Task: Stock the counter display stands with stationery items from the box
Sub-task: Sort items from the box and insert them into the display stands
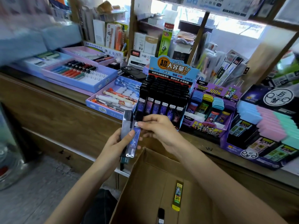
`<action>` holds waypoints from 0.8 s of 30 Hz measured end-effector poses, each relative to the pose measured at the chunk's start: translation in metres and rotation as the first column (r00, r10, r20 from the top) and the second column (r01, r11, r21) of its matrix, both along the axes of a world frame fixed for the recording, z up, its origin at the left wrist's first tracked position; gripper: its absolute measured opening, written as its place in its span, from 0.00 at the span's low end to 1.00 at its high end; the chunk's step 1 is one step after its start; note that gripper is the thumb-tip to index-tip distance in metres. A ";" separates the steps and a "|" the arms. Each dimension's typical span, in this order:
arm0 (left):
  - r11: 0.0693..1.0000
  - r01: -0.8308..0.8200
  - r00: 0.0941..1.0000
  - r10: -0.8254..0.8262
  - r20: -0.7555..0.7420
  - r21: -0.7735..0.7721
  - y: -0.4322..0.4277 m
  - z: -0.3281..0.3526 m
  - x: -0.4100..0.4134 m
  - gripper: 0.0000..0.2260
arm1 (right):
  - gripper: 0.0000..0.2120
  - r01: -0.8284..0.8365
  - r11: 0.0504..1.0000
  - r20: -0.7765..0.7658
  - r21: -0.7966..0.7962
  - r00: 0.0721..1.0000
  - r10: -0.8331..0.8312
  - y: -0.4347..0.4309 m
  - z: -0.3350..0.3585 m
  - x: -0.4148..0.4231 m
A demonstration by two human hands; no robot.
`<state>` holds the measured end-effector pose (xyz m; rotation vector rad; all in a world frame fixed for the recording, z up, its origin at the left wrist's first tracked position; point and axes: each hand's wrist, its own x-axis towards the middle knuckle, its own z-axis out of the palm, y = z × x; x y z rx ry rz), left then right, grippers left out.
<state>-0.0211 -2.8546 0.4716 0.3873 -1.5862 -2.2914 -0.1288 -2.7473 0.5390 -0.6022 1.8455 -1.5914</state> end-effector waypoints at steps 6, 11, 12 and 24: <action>0.997 -0.022 1.000 0.022 -0.010 -0.079 0.000 0.005 -0.001 0.16 | 0.07 0.197 0.953 -0.180 -0.231 0.954 -0.240 0.008 0.040 -0.040; 0.992 -0.023 1.000 0.025 0.010 -0.125 -0.002 0.003 0.000 0.16 | 0.07 0.366 0.906 -0.470 -0.213 0.775 -0.423 -0.002 0.043 -0.062; 0.992 -0.024 1.000 0.026 0.014 -0.128 -0.002 0.002 0.000 0.16 | 0.07 0.366 0.906 -0.507 -0.214 0.751 -0.423 -0.006 0.039 -0.062; 0.986 -0.034 0.998 0.040 0.039 -0.161 -0.004 -0.001 0.001 0.16 | 0.07 0.337 0.930 -0.681 -0.146 0.647 -0.342 -0.018 0.011 -0.051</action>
